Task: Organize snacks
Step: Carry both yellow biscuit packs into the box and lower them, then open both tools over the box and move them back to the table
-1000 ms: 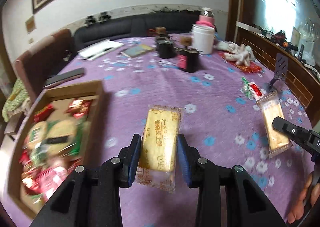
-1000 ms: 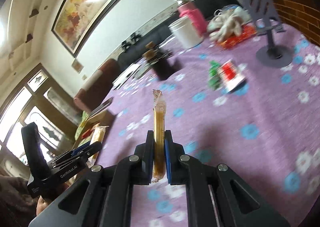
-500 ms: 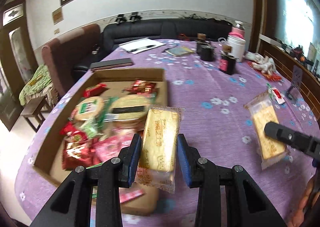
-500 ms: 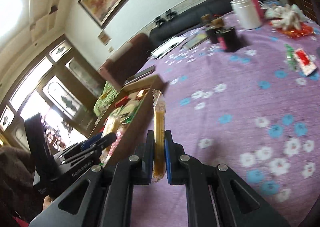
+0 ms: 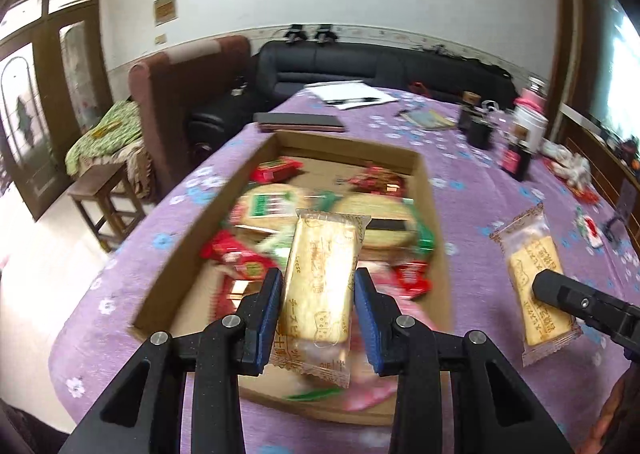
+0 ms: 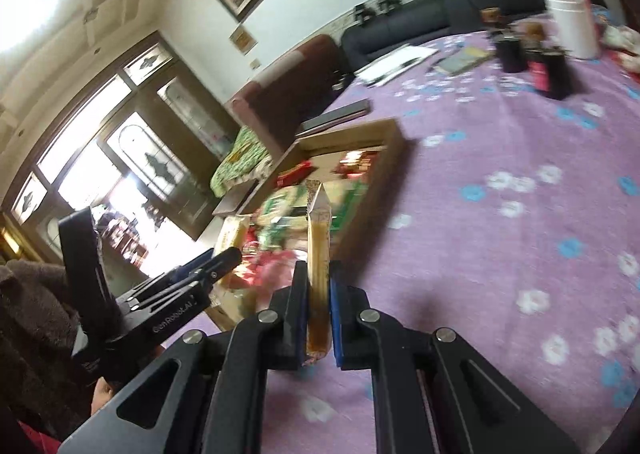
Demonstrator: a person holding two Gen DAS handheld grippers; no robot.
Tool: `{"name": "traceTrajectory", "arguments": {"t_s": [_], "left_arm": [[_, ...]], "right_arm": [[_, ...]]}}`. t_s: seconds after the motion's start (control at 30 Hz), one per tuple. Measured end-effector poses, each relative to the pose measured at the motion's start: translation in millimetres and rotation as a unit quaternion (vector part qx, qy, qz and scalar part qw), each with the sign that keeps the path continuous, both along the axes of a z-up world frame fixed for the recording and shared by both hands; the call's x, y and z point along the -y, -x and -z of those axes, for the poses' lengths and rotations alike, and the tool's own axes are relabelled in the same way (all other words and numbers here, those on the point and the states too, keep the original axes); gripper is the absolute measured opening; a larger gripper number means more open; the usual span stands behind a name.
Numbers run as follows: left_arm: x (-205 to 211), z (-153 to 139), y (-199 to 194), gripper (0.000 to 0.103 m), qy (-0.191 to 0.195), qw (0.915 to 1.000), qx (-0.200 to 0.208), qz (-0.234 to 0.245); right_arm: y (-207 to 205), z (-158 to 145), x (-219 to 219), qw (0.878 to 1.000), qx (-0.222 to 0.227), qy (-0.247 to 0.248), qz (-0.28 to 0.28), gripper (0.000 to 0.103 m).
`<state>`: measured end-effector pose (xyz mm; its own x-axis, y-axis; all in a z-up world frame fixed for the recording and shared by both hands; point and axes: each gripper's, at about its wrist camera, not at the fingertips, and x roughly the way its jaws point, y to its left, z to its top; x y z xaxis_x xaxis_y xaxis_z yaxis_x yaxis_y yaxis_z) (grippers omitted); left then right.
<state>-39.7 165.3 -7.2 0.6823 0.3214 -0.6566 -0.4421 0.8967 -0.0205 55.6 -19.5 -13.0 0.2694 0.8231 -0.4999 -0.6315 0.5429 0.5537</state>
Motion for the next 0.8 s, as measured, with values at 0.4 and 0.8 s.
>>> {"name": "traceTrajectory", "arguments": {"t_s": [0.4,0.8], "left_arm": [[-43,14,12,0.038,0.032,0.9992,-0.009,-0.025],[-24,26,-12,0.038,0.018,0.9991,-0.037,0.000]], "right_arm": [[-4,-3,-73,0.999,0.007,0.012,-0.047,0.010],[-6,9,-84,0.998,0.000,0.034,-0.048,0.011]]}}
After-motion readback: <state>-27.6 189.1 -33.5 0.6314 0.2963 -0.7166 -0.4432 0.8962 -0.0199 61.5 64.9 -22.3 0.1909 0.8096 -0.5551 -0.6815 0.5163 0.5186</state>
